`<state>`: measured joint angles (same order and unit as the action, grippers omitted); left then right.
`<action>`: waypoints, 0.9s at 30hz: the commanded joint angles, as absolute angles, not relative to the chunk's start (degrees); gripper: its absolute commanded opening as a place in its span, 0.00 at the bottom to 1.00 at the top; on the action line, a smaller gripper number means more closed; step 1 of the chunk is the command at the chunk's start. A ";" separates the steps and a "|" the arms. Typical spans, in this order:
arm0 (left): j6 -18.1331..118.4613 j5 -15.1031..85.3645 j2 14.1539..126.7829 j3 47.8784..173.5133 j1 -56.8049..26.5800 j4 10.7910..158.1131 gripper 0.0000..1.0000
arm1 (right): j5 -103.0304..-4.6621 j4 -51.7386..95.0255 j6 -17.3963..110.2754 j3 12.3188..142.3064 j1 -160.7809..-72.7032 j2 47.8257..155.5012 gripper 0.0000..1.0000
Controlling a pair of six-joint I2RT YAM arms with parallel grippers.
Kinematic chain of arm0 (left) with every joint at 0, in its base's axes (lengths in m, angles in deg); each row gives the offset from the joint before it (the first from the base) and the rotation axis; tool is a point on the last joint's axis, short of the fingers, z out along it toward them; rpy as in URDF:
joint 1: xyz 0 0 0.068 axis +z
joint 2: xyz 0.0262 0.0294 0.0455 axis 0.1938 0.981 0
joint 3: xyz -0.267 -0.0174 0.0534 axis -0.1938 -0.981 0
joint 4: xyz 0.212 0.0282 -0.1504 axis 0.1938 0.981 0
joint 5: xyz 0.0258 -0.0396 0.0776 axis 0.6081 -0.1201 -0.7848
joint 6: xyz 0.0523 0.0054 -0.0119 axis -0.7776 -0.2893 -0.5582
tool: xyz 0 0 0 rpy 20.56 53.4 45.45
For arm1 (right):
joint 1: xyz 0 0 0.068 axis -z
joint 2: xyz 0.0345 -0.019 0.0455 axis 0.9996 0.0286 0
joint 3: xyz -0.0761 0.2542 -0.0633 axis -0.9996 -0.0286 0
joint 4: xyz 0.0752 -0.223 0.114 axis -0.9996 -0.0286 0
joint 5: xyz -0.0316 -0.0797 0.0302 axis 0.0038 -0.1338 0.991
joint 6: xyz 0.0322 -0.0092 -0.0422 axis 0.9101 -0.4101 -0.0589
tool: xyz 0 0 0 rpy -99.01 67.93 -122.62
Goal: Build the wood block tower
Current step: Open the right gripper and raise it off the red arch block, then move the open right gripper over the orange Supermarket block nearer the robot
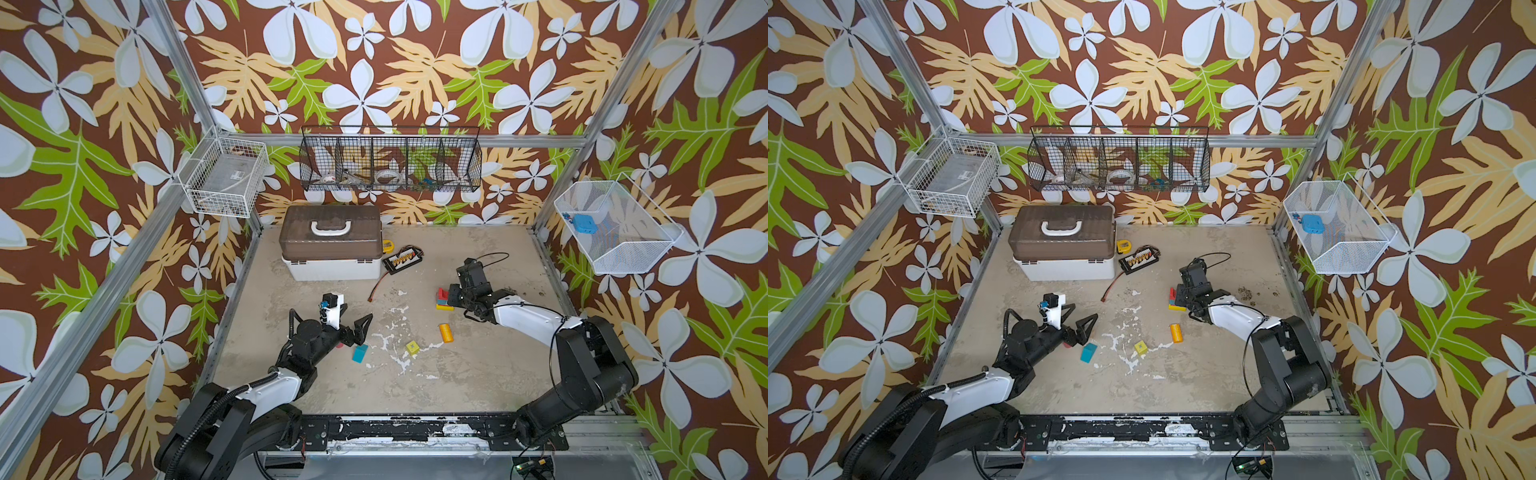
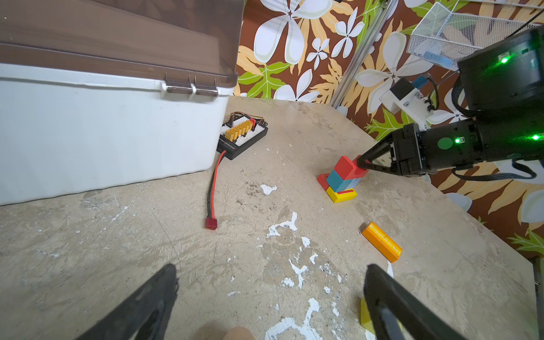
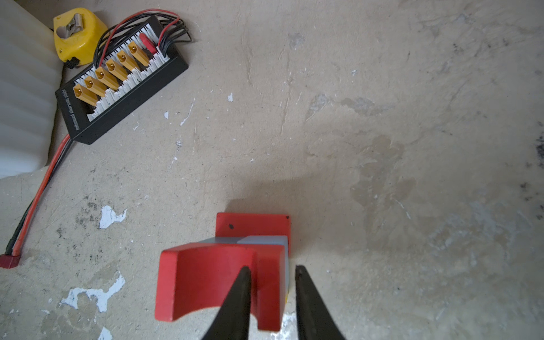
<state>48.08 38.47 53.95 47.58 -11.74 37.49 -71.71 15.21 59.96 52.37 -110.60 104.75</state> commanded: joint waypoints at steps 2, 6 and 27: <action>47.44 38.06 54.15 48.11 -11.80 36.90 1.00 | -71.46 13.90 59.76 52.64 -110.63 102.78 0.35; 47.38 37.20 54.16 48.21 -11.83 37.24 1.00 | -71.15 13.27 60.42 50.96 -110.76 97.85 0.46; 49.56 28.20 52.76 48.68 -11.77 40.78 1.00 | -79.39 15.68 72.87 29.05 -129.09 82.26 0.65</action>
<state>48.96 29.20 53.21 49.02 -11.76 42.32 -76.54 14.55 70.52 29.71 -128.30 80.65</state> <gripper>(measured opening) 0.996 0.659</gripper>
